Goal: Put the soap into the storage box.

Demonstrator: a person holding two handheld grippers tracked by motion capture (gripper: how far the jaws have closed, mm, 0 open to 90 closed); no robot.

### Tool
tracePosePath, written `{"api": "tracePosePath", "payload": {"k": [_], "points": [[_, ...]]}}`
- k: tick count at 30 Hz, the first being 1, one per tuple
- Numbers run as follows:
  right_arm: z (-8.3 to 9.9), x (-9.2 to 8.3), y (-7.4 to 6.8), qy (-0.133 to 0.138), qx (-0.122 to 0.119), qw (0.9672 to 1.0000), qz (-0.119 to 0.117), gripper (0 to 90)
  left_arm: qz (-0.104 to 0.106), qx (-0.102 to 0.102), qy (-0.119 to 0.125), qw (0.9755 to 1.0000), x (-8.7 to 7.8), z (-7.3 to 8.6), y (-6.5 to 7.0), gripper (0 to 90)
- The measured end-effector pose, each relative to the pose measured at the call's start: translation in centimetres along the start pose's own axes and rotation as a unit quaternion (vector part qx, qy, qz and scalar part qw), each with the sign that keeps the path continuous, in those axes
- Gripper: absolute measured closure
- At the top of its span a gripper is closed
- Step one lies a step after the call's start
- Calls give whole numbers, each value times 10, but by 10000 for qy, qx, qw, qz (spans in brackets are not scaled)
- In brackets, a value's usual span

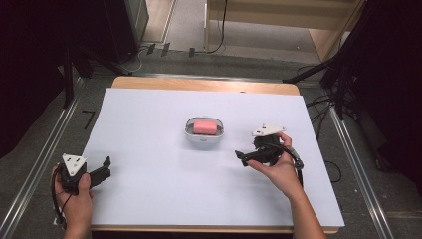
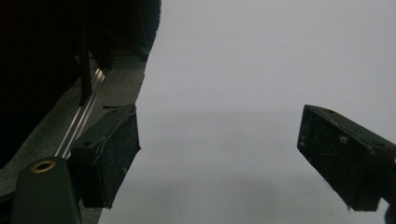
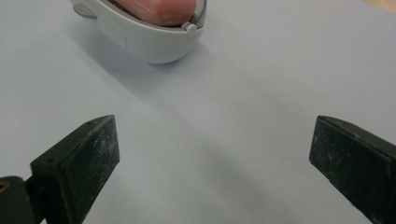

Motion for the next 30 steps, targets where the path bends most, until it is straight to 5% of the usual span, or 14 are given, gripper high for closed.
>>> {"api": "tracePosePath", "payload": {"k": [30], "points": [[74, -38, 55, 294, 800, 9957, 360, 59, -19, 31, 58, 10000, -1, 0, 1, 137]]}}
Point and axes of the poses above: each handheld gripper's, and its own axes: x roughly forward along the jaws, z roughly out of its underside, y roughly to its right, the point moved 7 cm from there along x, roughly forward along the jaws, and after that the axes turned 14 degrees about x, right-handed, at the moved point
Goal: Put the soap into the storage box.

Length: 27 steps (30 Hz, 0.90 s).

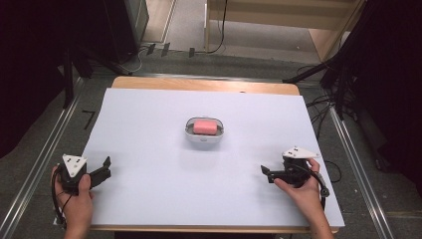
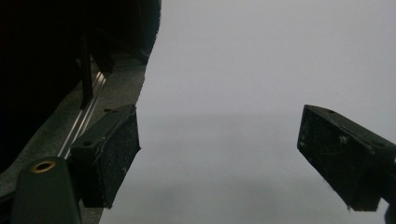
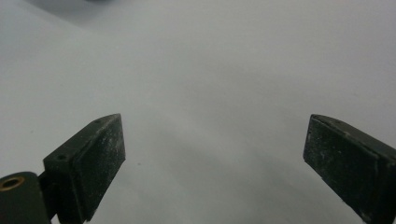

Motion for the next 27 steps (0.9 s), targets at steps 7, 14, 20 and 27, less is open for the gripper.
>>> {"api": "tracePosePath", "payload": {"k": [7, 14, 20, 27], "points": [[12, -12, 16, 66, 150, 9998, 121, 59, -3, 13, -14, 10000, 0, 0, 0, 137], [26, -27, 32, 124, 301, 9992, 247, 60, -10, 22, -24, 10000, 0, 0, 0, 137], [37, -41, 48, 186, 458, 9981, 365, 63, -22, 27, -31, 10000, 0, 0, 0, 137], [43, -57, 65, 345, 651, 9963, 453, 63, -14, 55, -91, 9999, 1, 0, 1, 137]]}}
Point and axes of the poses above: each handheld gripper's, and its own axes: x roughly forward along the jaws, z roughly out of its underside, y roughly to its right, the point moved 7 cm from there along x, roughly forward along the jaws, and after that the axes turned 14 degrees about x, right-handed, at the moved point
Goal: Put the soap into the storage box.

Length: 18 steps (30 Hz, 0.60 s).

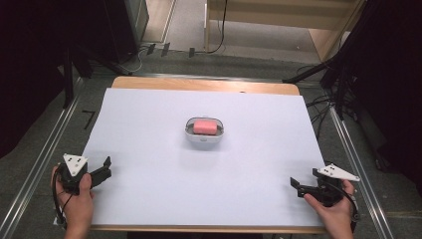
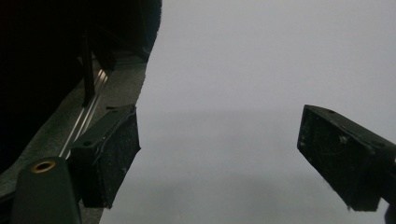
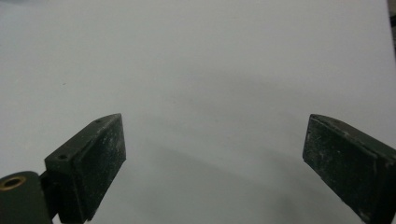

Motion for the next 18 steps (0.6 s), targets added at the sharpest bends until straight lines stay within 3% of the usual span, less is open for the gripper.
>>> {"api": "tracePosePath", "payload": {"k": [8, 18], "points": [[3, -16, 26, 180, 312, 9992, 146, 72, 5, -7, 7, 10000, 0, 0, 0, 137], [5, -29, 45, 423, 547, 9971, 325, 74, 29, -38, -42, 10000, 2, 0, 0, 136]]}}
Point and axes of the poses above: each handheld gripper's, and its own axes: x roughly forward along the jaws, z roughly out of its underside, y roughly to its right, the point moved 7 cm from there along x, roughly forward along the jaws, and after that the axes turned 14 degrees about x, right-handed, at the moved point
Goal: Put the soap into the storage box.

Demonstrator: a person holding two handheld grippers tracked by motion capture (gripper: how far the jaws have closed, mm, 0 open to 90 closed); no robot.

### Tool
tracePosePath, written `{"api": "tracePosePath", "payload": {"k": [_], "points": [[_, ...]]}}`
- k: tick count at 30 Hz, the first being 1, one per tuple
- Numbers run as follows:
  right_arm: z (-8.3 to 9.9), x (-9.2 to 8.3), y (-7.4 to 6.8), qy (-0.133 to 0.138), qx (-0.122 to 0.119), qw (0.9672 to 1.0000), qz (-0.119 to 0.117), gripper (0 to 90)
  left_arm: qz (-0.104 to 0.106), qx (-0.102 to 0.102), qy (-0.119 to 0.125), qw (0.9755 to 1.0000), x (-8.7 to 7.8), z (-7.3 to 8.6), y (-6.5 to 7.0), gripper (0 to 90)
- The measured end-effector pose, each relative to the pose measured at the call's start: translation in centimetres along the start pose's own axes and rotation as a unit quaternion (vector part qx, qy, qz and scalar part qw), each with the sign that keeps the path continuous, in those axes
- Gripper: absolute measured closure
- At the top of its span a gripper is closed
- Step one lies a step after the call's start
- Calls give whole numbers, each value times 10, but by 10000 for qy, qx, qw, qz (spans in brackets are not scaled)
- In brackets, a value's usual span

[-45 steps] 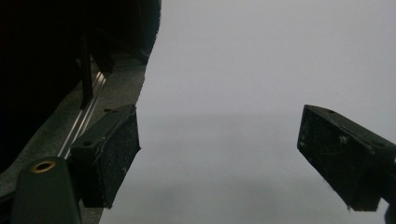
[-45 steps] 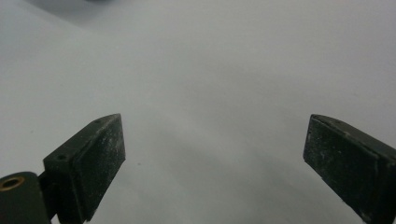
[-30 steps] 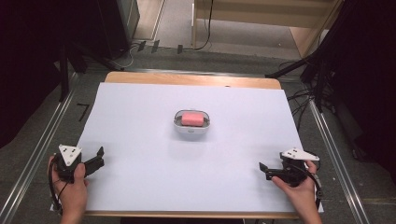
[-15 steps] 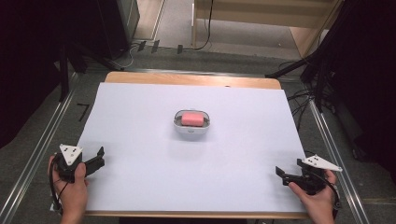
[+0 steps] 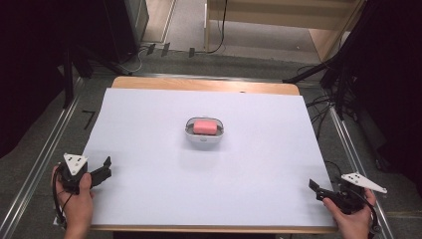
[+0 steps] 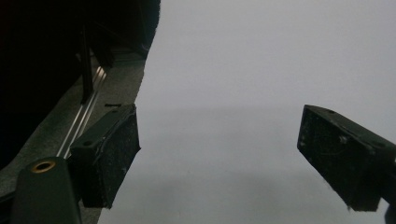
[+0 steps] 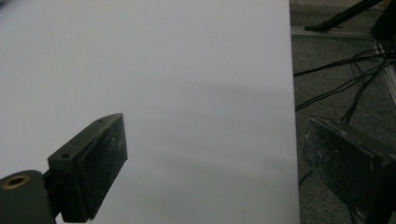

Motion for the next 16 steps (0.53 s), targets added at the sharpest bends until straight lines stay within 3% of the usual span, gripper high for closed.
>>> {"api": "tracePosePath", "payload": {"k": [5, 16], "points": [[4, 1, 2, 32, 135, 9998, -123, 118, 11, 33, -40, 10000, 1, 0, 0, 137], [7, 5, 2, -171, 95, 9997, -121, 118, -3, 67, -59, 10000, 1, 0, 1, 136]]}}
Point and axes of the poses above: each handheld gripper's, and its own axes: x roughly forward along the jaws, z roughly out of its underside, y roughly to its right, the point moved 7 cm from there along x, roughly forward along the jaws, and after that the axes turned 14 degrees about x, right-handed, at the moved point
